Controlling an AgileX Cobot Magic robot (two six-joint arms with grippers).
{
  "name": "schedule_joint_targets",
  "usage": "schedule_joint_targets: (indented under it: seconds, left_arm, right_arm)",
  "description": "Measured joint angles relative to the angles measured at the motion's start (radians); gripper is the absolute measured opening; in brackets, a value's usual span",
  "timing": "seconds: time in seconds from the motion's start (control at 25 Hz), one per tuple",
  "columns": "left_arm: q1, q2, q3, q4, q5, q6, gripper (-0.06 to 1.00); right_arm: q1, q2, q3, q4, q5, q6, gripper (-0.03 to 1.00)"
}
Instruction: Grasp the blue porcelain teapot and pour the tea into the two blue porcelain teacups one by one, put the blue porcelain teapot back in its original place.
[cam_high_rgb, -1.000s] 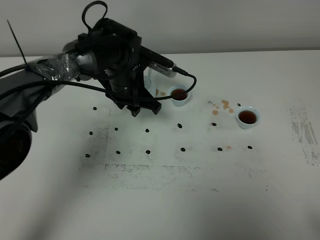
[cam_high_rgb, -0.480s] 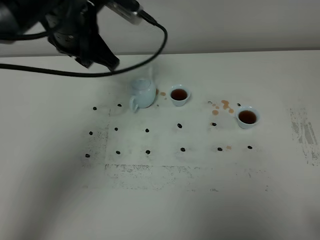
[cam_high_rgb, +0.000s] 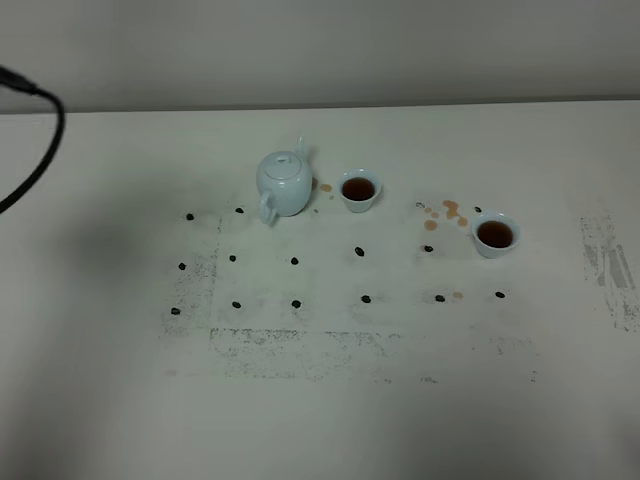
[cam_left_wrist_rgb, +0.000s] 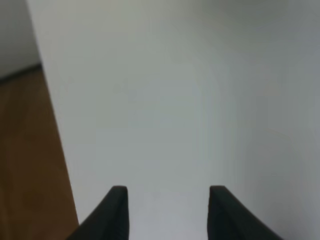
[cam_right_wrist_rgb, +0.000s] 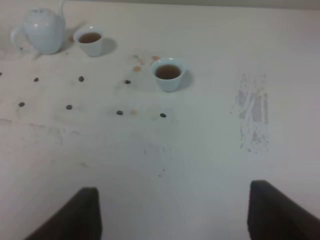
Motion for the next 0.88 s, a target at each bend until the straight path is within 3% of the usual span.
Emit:
schedule_joint_targets:
  seconds: [0.36,0.68,0.88]
  left_arm:
    - [0.239,-0.510,0.350,-0.131,-0.031,-0.020,0.36]
    - [0.266,-0.874,0.649,-0.246,-0.063,0.008,0.36]
    - [0.266,-0.984,0.679,-0.382,-0.055,0.025,0.36]
  right_arm:
    - [0.000,0.000,0.000,0.000,0.000,0.000,0.59]
    - [0.000,0.000,0.000,0.000,0.000,-0.001,0.59]
    - [0.000,0.000,0.000,0.000,0.000,-0.001,0.59]
